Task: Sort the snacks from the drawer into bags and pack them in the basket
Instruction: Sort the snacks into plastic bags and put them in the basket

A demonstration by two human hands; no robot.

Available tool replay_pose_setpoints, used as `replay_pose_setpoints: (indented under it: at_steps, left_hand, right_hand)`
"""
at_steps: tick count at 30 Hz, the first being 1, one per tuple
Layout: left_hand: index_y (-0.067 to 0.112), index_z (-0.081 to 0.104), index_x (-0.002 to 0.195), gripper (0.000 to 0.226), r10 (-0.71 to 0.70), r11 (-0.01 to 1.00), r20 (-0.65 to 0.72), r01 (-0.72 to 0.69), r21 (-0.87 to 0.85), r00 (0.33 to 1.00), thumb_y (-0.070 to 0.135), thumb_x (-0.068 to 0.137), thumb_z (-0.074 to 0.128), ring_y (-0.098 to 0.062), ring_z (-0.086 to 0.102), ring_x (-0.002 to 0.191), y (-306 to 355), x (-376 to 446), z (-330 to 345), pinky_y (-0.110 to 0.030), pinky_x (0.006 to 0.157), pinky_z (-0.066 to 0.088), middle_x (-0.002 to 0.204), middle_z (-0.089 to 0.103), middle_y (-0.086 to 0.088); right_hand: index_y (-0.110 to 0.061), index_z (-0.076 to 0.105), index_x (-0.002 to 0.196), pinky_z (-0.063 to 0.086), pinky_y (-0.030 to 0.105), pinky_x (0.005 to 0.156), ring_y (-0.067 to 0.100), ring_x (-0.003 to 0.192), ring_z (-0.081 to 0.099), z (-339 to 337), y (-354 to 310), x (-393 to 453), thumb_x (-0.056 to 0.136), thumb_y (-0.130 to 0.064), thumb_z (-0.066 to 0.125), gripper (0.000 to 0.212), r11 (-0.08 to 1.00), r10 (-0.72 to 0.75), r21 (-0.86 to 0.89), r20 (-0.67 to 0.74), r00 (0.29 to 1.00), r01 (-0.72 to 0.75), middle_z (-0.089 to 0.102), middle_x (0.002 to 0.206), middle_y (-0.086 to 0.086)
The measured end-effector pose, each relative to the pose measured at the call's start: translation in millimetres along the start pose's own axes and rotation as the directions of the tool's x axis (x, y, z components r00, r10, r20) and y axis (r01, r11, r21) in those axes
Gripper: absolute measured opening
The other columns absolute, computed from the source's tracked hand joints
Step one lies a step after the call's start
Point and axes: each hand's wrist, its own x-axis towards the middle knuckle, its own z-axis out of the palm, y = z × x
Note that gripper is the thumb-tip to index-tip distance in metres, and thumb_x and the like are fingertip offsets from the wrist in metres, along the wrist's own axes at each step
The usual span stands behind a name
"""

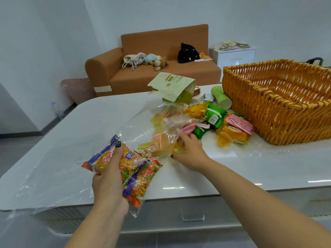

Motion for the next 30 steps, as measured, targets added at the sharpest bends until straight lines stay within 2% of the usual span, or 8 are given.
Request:
replay_pose_setpoints:
  at_steps: [6,10,15,20,22,26,28,30]
  left_hand:
    - [0.021,0.061,0.115,0.054,-0.031,0.999,-0.022,0.031,-0.026,0.999,0.045,0.071,0.082,-0.024,0.074,0.075,-2.5,1.3,2.3,-0.042,0.064,0.060,0.096,0.075,-0.004]
    - [0.022,0.061,0.105,0.039,-0.002,1.000,-0.002,0.002,0.013,1.000,0.042,0.076,0.079,-0.020,0.074,0.064,-4.0,4.1,1.7,-0.035,0.053,0.059,0.091,0.075,-0.003]
    - [0.020,0.063,0.109,0.045,-0.027,0.999,0.002,0.027,0.019,1.000,0.044,0.074,0.079,-0.023,0.075,0.069,-8.0,7.7,6.6,-0.040,0.062,0.060,0.091,0.077,-0.004]
    - [0.022,0.061,0.117,0.060,-0.039,0.999,-0.018,0.039,0.023,0.999,0.050,0.068,0.081,-0.029,0.075,0.078,-10.0,11.1,16.6,-0.059,0.076,0.057,0.096,0.076,-0.005]
    - [0.024,0.058,0.120,0.069,-0.058,0.998,-0.030,0.059,0.031,0.998,0.055,0.064,0.082,-0.031,0.074,0.081,-10.8,14.8,20.6,-0.064,0.076,0.055,0.100,0.075,-0.005]
    - [0.023,0.057,0.123,0.074,-0.085,0.996,-0.014,0.086,0.016,0.996,0.057,0.061,0.083,-0.031,0.074,0.080,-14.5,18.9,27.5,-0.059,0.075,0.057,0.101,0.075,-0.006]
    - [0.023,0.058,0.122,0.073,-0.094,0.995,-0.012,0.094,0.016,0.996,0.056,0.062,0.083,-0.030,0.074,0.080,-16.6,20.4,30.2,-0.058,0.074,0.058,0.101,0.075,-0.006]
    - [0.023,0.059,0.121,0.072,-0.108,0.994,-0.011,0.108,0.023,0.994,0.056,0.062,0.083,-0.030,0.075,0.080,-18.3,20.4,32.7,-0.057,0.074,0.058,0.100,0.075,-0.005]
  right_hand:
    - [-0.026,0.048,0.140,0.047,0.028,0.087,0.015,0.107,0.056,-50.6,-6.4,23.3,0.077,-0.048,0.074,0.072,0.982,0.025,0.186,-0.232,0.972,0.019,0.060,0.121,-0.003]
    - [-0.024,0.059,0.131,0.042,0.029,0.083,0.019,0.103,0.053,-71.4,5.0,43.2,0.078,-0.037,0.070,0.055,0.975,0.104,0.220,-0.564,0.819,0.028,0.050,0.116,0.006]
    - [-0.033,0.031,0.148,0.030,0.049,0.113,0.027,0.139,0.027,-57.8,21.8,66.3,0.072,-0.039,0.076,0.089,0.960,0.103,0.281,-0.308,0.946,-0.013,0.027,0.152,0.006]
    - [-0.032,0.030,0.149,0.034,0.049,0.111,0.022,0.139,0.030,-38.3,5.7,69.1,0.056,-0.053,0.069,0.102,0.980,-0.058,0.182,-0.114,0.992,0.078,0.030,0.155,-0.001]
    - [-0.035,0.036,0.147,0.048,0.035,0.099,0.014,0.125,0.044,-38.5,5.8,68.2,0.069,-0.037,0.068,0.084,0.955,-0.130,0.266,-0.036,0.991,0.134,0.037,0.150,-0.010]
    - [-0.021,0.056,0.134,0.050,0.030,0.090,0.018,0.105,0.061,-52.7,20.5,66.2,0.089,-0.005,0.055,0.048,0.953,-0.093,0.227,-0.404,0.910,0.198,0.059,0.130,-0.001]
    - [-0.021,0.052,0.138,0.030,0.039,0.110,0.026,0.135,0.038,-63.5,34.2,68.8,0.084,-0.003,0.059,0.057,0.995,-0.096,-0.021,-0.489,0.867,0.098,0.046,0.146,0.006]
    - [-0.028,0.037,0.147,0.013,0.047,0.117,0.029,0.148,0.008,-70.8,44.1,69.5,0.079,-0.012,0.067,0.076,0.983,-0.052,-0.182,-0.343,0.938,-0.012,0.022,0.159,0.006]
